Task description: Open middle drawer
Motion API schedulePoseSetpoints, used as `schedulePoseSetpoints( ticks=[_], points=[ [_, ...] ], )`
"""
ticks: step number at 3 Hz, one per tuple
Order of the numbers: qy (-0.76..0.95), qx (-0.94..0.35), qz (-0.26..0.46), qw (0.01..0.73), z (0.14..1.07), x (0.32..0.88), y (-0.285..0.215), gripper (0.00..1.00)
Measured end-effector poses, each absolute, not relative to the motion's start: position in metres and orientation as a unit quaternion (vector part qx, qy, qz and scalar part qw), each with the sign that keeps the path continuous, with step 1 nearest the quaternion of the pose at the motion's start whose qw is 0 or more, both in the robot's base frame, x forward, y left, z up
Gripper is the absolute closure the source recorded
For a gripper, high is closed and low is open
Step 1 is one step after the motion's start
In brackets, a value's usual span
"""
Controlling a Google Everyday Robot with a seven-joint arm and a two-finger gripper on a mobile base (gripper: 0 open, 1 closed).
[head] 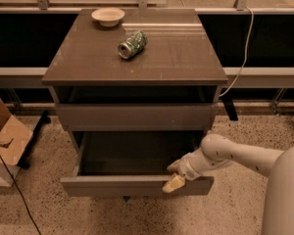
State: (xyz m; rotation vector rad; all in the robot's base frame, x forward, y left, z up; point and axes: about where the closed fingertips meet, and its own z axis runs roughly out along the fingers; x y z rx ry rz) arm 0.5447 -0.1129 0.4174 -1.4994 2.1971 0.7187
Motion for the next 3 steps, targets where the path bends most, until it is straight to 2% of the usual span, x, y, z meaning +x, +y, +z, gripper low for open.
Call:
schedulePoseSetpoints(
  ticks=[1, 3],
  points=[
    [0.801, -0.488, 0.311, 0.153, 0.4023, 0.4854, -0.1195, 0.00],
    [0.803, -0.482, 0.318, 0.149, 0.4024, 0.4820, -0.1209, 0.00]
  ],
)
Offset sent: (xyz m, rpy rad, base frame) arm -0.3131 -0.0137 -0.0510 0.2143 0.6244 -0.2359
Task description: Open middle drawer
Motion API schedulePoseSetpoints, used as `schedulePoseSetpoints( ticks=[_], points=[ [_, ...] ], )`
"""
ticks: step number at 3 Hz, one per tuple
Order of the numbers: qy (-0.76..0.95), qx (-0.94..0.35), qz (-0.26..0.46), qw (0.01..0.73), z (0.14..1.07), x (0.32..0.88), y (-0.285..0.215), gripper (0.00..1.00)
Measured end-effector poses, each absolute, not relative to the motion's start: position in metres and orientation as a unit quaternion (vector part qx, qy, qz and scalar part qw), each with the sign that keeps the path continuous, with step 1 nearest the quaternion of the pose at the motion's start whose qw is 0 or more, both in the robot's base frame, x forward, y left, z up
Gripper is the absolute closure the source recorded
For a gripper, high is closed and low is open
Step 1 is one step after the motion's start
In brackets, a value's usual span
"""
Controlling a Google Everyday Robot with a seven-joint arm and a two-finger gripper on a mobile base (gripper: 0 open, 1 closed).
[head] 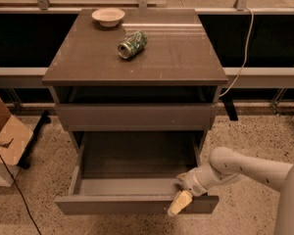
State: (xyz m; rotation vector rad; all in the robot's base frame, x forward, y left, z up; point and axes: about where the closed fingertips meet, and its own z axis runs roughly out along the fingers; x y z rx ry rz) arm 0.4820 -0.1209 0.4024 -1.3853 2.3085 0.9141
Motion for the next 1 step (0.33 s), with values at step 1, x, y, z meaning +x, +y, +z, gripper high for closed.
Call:
schedulePoseSetpoints(
  ticks=[1],
  points=[
    [0.810, -0.453, 0.347, 0.134, 0.3980, 0.4307, -0.1213, 0.00]
  ],
)
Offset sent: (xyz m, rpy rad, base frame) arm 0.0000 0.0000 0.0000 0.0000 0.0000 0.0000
